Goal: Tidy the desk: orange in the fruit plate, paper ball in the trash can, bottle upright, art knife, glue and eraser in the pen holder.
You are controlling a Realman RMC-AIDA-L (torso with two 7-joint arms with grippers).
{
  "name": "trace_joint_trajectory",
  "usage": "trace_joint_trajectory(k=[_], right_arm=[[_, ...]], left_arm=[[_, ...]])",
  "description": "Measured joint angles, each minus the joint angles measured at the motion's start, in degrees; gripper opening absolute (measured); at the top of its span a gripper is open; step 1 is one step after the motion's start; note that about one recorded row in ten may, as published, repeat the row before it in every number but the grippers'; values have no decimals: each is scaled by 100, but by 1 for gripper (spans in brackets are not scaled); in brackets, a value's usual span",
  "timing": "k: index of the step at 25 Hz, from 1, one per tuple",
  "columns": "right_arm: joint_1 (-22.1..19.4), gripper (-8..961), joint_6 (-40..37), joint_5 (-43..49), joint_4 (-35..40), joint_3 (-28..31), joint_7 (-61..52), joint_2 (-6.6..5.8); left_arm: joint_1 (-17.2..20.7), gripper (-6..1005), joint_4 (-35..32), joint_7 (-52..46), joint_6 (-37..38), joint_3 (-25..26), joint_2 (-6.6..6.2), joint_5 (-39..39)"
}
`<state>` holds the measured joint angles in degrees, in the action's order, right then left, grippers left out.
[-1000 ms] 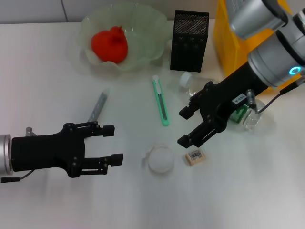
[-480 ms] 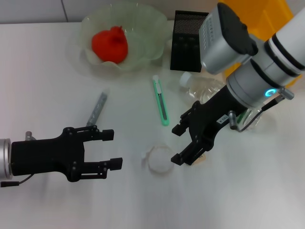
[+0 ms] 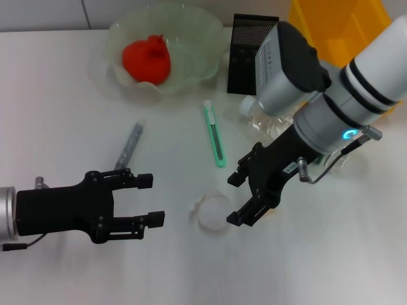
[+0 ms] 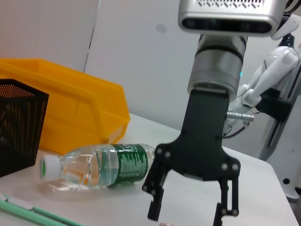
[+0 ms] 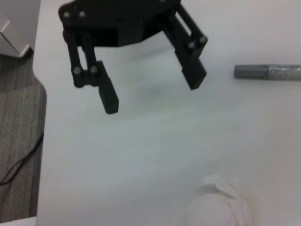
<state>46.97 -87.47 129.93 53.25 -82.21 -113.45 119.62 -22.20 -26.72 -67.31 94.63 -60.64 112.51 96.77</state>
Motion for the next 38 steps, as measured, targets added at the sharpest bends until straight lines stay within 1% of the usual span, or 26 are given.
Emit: trace_joint_trajectory(k=[1, 8, 16, 21, 29, 33, 35, 36, 37, 38], right_arm=[[-12, 795, 124, -29, -46, -124, 43, 0], [-16, 794, 476, -315, -252, -396, 260, 0], [-24, 794, 1014, -553, -483, -886, 411, 0], [-23, 794, 1147, -686, -572, -1004, 495, 0], [-21, 795, 1121, -692, -595, -989, 506, 1], [-31, 663, 1003, -674, -460, -820, 409, -27], [-58, 596, 862, -550, -276, -638, 289, -38], [-98, 563, 631, -260, 67, -232, 71, -51], [-98, 560, 631, -260, 67, -232, 71, -51], [-121, 557, 454, -84, 320, 125, -60, -51]], left_arm=[[-2, 787, 0, 51, -2, 18, 12, 0], [-13, 786, 0, 86, -6, 1, 25, 0], [4, 786, 0, 108, -6, 14, 54, 0], [4, 787, 0, 113, -6, 17, 62, 0], [-22, 787, 0, 115, -6, 29, 60, 0], [-32, 787, 0, 122, -7, 26, 60, 0], [-33, 786, 0, 122, -10, 26, 60, 0], [-36, 786, 0, 122, -11, 28, 60, 0], [-36, 786, 0, 122, -11, 28, 60, 0], [-37, 786, 0, 122, -11, 28, 60, 0]])
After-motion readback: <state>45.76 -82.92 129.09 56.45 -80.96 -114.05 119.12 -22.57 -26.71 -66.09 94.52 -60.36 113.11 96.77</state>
